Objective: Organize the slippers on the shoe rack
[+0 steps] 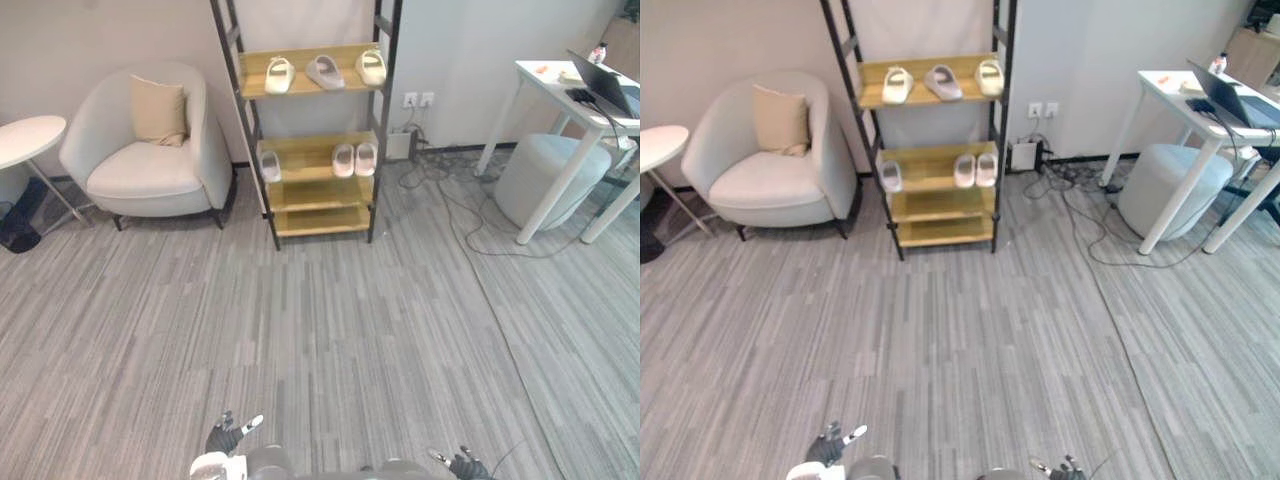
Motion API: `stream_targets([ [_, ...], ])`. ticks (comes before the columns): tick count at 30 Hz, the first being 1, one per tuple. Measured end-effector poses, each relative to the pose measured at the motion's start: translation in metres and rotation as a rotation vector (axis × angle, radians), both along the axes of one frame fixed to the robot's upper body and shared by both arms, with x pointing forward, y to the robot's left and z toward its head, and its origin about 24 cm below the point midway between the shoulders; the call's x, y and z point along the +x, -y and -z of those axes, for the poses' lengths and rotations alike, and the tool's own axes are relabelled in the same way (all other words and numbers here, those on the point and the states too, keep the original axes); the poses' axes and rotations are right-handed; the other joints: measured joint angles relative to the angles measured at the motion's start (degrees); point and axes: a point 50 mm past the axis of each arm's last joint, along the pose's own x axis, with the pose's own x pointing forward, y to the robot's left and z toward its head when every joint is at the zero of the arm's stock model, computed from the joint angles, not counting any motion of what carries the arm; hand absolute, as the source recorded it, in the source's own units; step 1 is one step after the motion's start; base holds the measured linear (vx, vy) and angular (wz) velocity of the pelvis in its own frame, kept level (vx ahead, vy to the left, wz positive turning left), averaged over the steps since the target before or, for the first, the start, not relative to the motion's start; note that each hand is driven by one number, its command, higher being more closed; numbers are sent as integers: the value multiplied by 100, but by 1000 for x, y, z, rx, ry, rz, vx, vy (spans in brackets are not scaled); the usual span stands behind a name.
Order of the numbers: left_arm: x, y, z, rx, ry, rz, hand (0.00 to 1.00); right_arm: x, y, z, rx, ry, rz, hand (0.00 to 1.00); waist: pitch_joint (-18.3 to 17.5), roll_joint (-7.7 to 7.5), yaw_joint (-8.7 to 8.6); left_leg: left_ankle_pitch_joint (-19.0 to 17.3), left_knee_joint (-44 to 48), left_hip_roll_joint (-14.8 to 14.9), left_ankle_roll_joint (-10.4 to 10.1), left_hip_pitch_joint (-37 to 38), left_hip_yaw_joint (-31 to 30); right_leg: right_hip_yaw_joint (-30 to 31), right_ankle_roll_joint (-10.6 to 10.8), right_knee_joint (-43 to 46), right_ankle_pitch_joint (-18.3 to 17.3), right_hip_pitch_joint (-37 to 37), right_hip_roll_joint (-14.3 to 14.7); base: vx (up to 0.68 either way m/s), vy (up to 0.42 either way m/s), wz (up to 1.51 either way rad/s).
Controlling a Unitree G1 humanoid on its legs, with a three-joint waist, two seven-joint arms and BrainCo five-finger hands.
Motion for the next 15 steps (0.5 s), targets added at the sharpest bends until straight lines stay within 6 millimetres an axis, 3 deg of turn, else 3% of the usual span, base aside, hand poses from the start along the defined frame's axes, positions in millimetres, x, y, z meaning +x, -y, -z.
stream_targets([
  [1,1,2,0,-5,2,2,0,0,0,0,0,0,0,0,0,-3,2,29,-226,-71,0,-13,-19,16,11,-11,-8,32,-15,333,138,-31],
  [2,3,5,0,-6,7,25,0,1,-1,0,3,1,2,0,11,-18,19,238,-1144,-325,-11,0,-114,103,59,-42,-52,78,-81,396,209,-41],
  [3,5,7,0,-5,6,44,0,3,0,0,2,6,5,0,34,-5,56,996,-2509,-665,-72,62,-346,264,124,-76,-141,179,-169,480,259,-60],
  [4,6,8,0,-8,3,43,0,1,1,0,0,0,6,0,34,8,124,1368,-2646,-719,-88,123,-384,404,204,-136,-208,275,-193,384,218,-56],
  [5,5,8,0,-9,1,45,0,1,1,0,0,-2,6,0,30,13,144,1459,-2647,-735,-47,158,-372,450,244,-149,-232,303,-197,357,182,-44],
  [6,6,5,0,4,-3,61,0,2,-2,1,8,-7,3,0,-54,-71,174,1327,-2583,-928,286,199,-298,637,297,-221,-315,398,-363,368,172,-21],
  [8,7,1,0,16,-6,71,0,0,-6,4,20,-29,-1,0,-109,-232,173,1125,-2277,-1091,519,148,-156,845,396,-213,-293,414,-553,467,195,-10],
  [10,7,1,0,18,-13,78,0,5,-10,4,28,-20,-15,0,-139,-262,187,805,-2144,-1240,632,249,-117,1114,506,391,-352,245,-673,405,190,-8],
  [11,5,1,2,16,-23,83,0,8,-9,3,29,-12,-18,0,-145,-247,187,665,-2171,-1278,658,411,-98,1253,660,1169,-445,-6,-688,363,179,-6],
  [12,7,1,1,21,-25,100,0,10,-10,3,32,-1,-15,0,-120,-284,177,500,-2258,-1350,685,737,-109,1371,1027,2575,-376,-519,-737,363,171,-1],
  [14,5,-1,2,32,-39,123,0,12,-12,2,38,13,-12,0,-99,-344,168,387,-2426,-1451,695,1218,-184,1293,1030,3767,-499,-894,-801,406,112,10],
  [15,5,0,4,34,-56,136,0,12,-13,2,40,15,-13,0,-78,-346,136,311,-2676,-1482,686,1680,-253,1008,815,4110,-718,-1131,-848,369,67,17],
])
